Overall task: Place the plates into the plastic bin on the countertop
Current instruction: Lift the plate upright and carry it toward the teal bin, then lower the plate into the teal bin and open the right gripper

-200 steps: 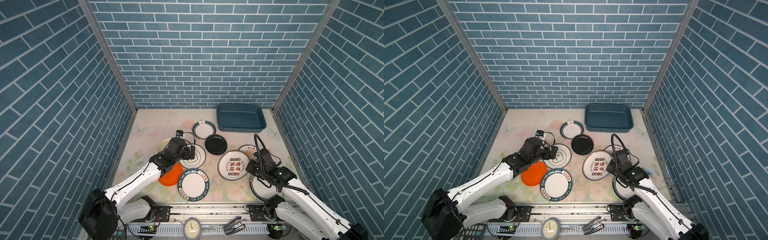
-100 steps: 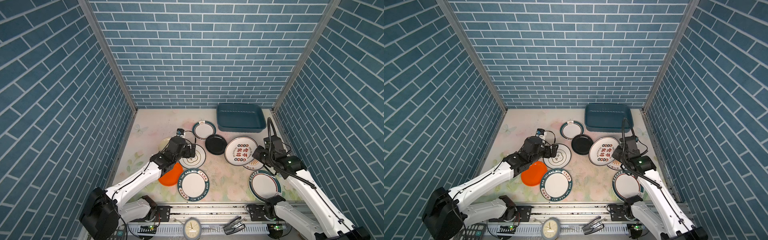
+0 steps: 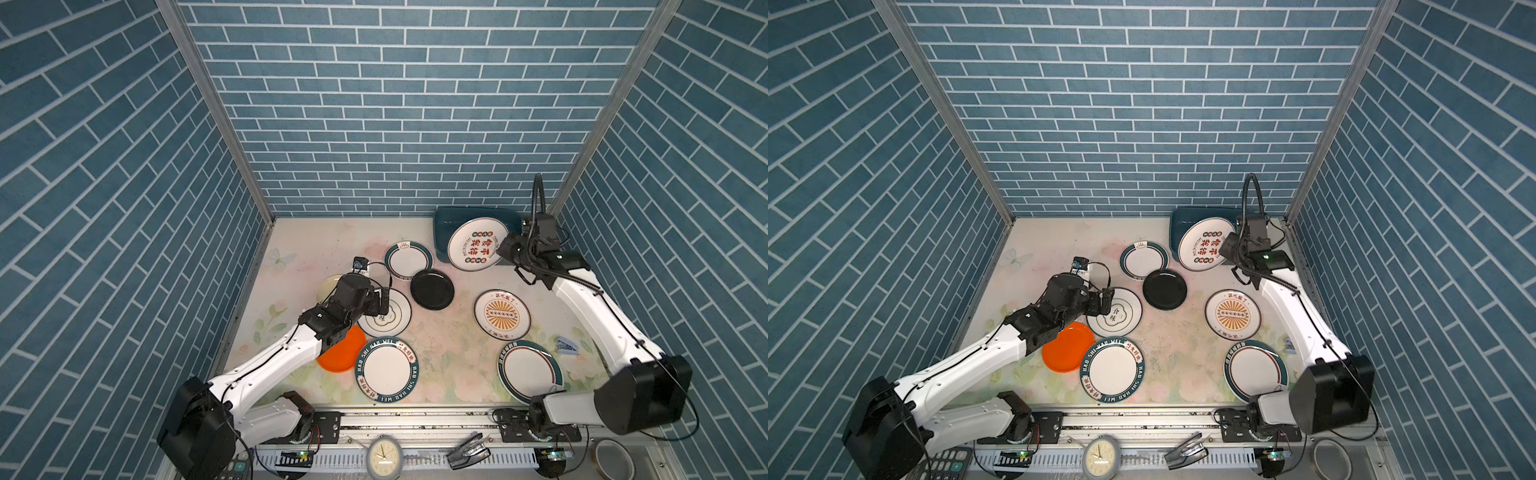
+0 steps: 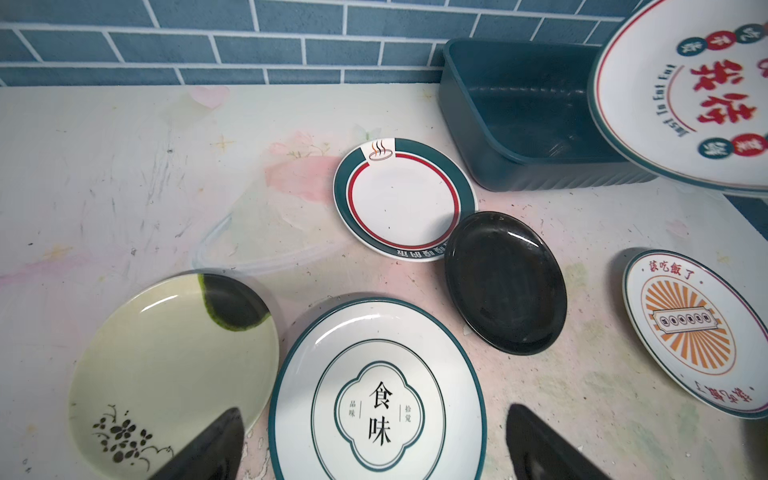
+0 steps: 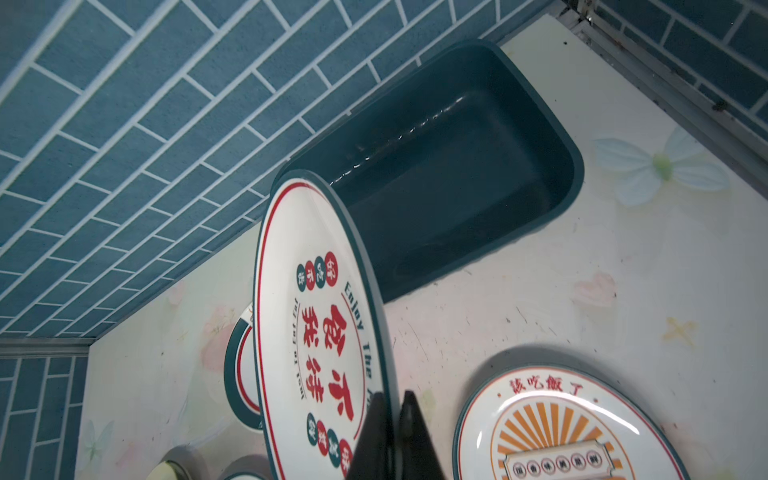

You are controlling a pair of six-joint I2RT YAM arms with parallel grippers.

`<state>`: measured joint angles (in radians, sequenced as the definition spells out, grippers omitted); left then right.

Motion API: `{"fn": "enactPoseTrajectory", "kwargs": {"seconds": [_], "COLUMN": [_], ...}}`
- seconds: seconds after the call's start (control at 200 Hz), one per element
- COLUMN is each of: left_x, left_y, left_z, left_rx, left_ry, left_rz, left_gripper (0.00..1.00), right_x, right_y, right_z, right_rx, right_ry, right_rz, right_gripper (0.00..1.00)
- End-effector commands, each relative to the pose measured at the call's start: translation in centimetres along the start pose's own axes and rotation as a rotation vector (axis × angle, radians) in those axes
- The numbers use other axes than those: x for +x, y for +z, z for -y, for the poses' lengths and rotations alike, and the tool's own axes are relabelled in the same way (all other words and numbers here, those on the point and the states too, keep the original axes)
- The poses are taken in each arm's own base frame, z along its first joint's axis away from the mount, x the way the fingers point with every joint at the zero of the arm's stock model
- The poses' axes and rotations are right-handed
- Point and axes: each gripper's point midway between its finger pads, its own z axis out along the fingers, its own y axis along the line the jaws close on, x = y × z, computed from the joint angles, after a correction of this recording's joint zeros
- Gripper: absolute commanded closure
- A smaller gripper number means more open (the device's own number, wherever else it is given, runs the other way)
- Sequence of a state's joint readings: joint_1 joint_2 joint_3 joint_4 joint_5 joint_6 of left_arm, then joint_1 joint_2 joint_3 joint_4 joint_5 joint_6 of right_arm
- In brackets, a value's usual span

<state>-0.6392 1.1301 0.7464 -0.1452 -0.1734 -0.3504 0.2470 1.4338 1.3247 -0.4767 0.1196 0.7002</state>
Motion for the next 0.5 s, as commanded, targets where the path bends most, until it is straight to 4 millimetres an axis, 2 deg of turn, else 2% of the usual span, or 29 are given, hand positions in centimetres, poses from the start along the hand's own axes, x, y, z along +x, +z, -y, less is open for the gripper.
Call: {"fn": "enactPoseTrajectory", "kwargs": {"seconds": [0.0, 0.16, 0.35, 0.495], "left_x": [-1.0, -0.7, -0.6, -0.5], "left_y": [-1.2, -2.2, -3.4, -3.6], "left_z": [-0.4, -1.6, -3.4, -3.6], "left_rx": [-0.018, -0.067, -0.148, -0.154], "left_ry": [0.017, 0.043, 0.074, 0.076], "left_rz": [0.044, 0.05, 0.065, 0.073], "left_gripper": [0.0, 0.0, 0.0, 0.01], "right_x": [-4.4, -6.5, -7.5, -7.4], "right_y": [1.6, 5.6, 9.3, 11.8], "right_z": [-1.3, -1.8, -3.3, -2.2], "right_rx": [0.004, 0.02, 0.005, 0.072], "right_ry": [-0.025, -0.016, -0.018, -0.02], "right_rz": [0.123, 0.146, 0.117, 0.095], "right_gripper": [1.0, 1.0, 1.0, 1.0]}}
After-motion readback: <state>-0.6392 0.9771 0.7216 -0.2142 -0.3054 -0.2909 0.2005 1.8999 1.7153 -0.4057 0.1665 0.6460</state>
